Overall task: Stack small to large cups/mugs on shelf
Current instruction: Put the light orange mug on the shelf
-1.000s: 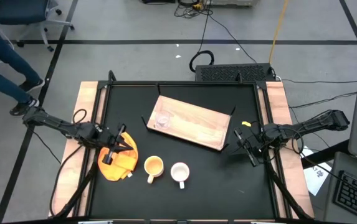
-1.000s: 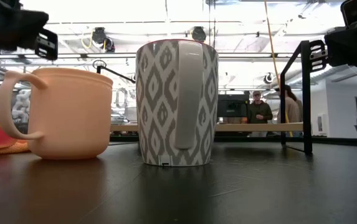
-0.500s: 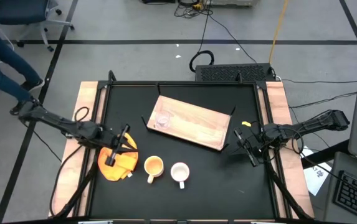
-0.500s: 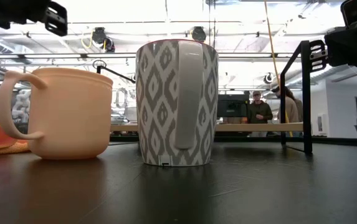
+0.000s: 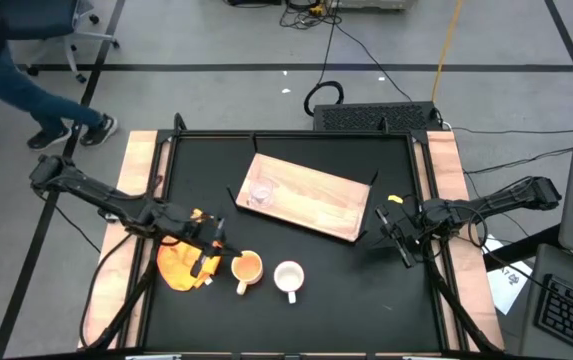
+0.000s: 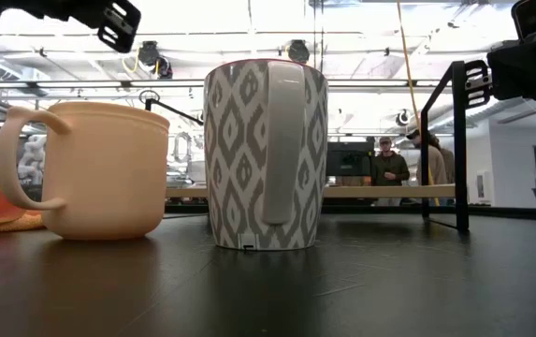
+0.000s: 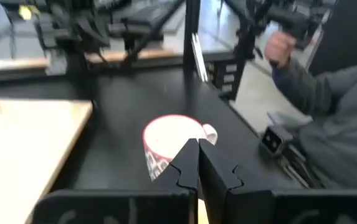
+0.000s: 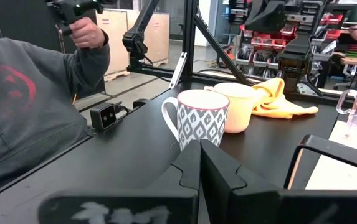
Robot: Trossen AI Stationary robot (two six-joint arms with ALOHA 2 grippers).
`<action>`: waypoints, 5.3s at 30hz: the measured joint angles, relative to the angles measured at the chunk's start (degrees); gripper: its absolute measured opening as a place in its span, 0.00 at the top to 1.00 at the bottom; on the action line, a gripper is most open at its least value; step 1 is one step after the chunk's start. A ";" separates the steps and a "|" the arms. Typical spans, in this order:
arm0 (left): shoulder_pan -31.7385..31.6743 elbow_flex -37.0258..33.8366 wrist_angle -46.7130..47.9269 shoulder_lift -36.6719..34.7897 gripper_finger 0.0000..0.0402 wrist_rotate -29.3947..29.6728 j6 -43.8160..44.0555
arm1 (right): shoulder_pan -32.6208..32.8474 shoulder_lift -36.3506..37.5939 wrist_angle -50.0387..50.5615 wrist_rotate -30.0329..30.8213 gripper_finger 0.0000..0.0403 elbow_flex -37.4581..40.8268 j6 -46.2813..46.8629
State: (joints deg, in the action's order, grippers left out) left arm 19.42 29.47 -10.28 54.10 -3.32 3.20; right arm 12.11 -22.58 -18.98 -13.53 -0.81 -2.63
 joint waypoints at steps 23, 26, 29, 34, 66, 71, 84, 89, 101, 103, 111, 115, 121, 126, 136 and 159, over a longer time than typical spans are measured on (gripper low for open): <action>-1.68 29.75 42.99 19.07 0.89 2.81 -2.39 | 0.01 -0.01 0.02 0.01 1.00 0.00 -0.01; -2.46 32.72 47.27 22.06 0.85 0.24 -2.04 | 0.01 -0.01 0.02 0.01 1.00 0.01 -0.01; -3.25 34.96 48.86 24.88 0.78 -3.50 -2.71 | 0.00 0.00 0.01 0.00 1.00 0.00 -0.01; -4.12 37.75 50.01 28.42 0.61 -4.66 -2.95 | 0.00 -0.01 0.02 -0.01 1.00 0.00 -0.01; -6.86 38.13 54.31 40.33 0.39 -5.70 -6.14 | 0.00 -0.03 0.13 -0.01 1.00 0.01 -0.01; -8.05 38.14 54.36 40.44 0.43 -5.68 -6.43 | 0.01 -0.06 0.17 0.00 1.00 -0.01 -0.01; -8.79 38.14 57.56 40.44 0.61 -6.15 -8.23 | 0.01 -0.07 0.15 -0.01 1.00 -0.01 -0.02; -8.79 38.14 57.56 40.44 0.64 -6.16 -8.28 | 0.01 -0.07 0.15 0.00 1.00 0.00 -0.20; -8.79 38.14 56.84 40.44 0.83 -7.59 -10.01 | 0.01 -0.07 0.15 0.01 1.00 -0.01 -0.23; -8.79 38.14 56.82 40.44 0.87 -7.58 -10.03 | 0.01 -0.07 0.15 0.00 1.00 0.00 -0.25; -8.79 38.14 56.73 40.42 0.97 -7.17 -9.57 | 0.01 -0.05 0.13 0.01 1.00 -0.01 -0.25; -8.79 38.14 56.64 40.42 0.98 -6.96 -11.05 | -0.01 -0.05 0.15 -0.01 1.00 -0.01 -0.25; -8.61 38.79 57.01 40.40 0.99 -5.33 -13.37 | 0.01 -0.09 0.15 -0.01 1.00 -0.01 -0.25; -7.73 43.32 61.58 40.40 0.99 0.01 -14.87 | -0.01 -0.11 0.38 0.00 1.00 0.00 -0.25; -6.86 50.69 65.14 40.40 0.99 0.52 -15.21 | 0.01 -0.11 0.39 0.00 1.00 -0.01 -0.21; -7.02 50.67 64.57 39.83 0.99 -0.19 -19.25 | 0.01 -0.11 0.44 -0.01 1.00 0.01 0.23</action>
State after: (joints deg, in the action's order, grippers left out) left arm 12.40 80.14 54.29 93.93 -3.51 -16.05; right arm 12.12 -22.70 -18.55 -13.54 -0.80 -2.39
